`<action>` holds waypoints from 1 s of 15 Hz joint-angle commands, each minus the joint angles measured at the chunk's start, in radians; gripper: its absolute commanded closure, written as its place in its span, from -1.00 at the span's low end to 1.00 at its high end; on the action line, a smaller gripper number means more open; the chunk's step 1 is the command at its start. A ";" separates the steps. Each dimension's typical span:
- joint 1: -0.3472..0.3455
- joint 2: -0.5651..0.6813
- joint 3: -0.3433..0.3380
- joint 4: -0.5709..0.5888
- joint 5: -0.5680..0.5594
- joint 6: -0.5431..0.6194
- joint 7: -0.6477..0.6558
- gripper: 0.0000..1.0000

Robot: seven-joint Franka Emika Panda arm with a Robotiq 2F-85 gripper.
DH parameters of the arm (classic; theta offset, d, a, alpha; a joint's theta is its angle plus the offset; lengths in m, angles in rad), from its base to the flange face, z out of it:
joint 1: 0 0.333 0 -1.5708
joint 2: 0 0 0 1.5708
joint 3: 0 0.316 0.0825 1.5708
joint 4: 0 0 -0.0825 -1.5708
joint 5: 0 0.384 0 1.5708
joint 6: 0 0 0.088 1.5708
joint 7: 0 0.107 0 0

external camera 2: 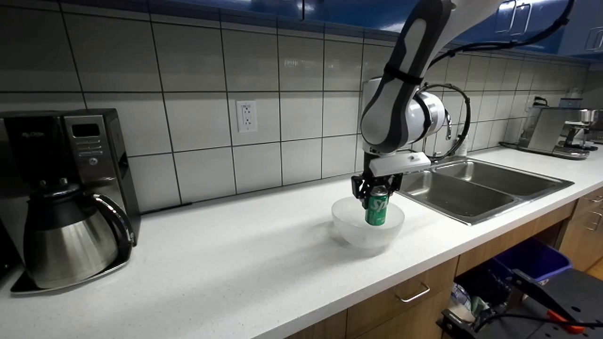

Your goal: Put the can in the bowl

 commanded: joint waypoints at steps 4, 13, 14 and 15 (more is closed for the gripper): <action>0.010 0.062 -0.004 0.034 0.051 0.057 -0.013 0.19; -0.003 0.118 0.006 0.082 0.126 0.055 -0.033 -0.95; -0.002 0.118 0.005 0.088 0.130 0.051 -0.032 -0.99; -0.002 0.116 0.006 0.091 0.133 0.049 -0.033 -1.00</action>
